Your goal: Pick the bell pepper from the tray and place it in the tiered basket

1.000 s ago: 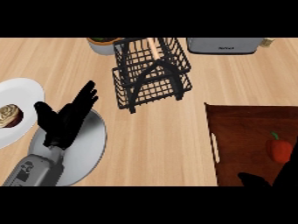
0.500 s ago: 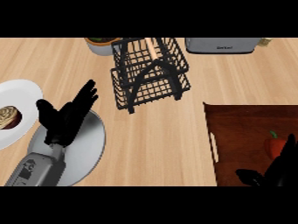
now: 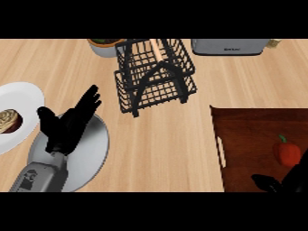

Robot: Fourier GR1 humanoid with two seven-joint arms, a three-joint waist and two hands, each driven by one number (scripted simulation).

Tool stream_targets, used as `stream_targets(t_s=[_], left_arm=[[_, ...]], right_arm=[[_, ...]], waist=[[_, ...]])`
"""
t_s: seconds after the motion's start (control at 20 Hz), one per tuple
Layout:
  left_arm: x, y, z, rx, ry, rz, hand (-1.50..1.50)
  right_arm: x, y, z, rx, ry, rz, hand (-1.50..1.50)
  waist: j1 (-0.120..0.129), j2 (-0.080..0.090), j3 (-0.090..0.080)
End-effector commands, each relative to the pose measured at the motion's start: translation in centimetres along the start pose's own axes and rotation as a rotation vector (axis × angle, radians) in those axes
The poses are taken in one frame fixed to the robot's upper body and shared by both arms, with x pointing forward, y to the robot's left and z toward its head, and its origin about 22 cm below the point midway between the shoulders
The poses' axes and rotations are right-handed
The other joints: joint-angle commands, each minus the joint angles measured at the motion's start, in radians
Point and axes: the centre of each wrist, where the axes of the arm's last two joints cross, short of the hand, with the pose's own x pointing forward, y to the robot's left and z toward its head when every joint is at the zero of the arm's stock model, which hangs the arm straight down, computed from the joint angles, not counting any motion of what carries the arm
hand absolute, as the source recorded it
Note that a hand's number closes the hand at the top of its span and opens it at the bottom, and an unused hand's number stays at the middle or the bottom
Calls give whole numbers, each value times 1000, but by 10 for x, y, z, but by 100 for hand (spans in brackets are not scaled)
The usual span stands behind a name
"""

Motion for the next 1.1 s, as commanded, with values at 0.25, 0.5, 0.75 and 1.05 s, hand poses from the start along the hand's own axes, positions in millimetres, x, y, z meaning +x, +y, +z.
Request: stream_targets(t_s=[0.25, 0.5, 0.75, 1.05], left_arm=[[-2, -20, -4, 1, 2, 4, 0], [5, 8, 4, 7, -18, -1, 0], [17, 16, -4, 13, 0, 13, 0], [4, 1, 1, -17, -1, 15, 0]], right_arm=[[-14, 10, -15, -32, 8, -53, -150], [-15, 18, -37, -14, 19, -69, -150], [-17, 17, -70, -11, 35, -73, -150], [-39, 45, -61, -18, 22, -85, -150]], waist=[[-1, 0, 0], [2, 0, 0], [2, 1, 0], [1, 1, 0]])
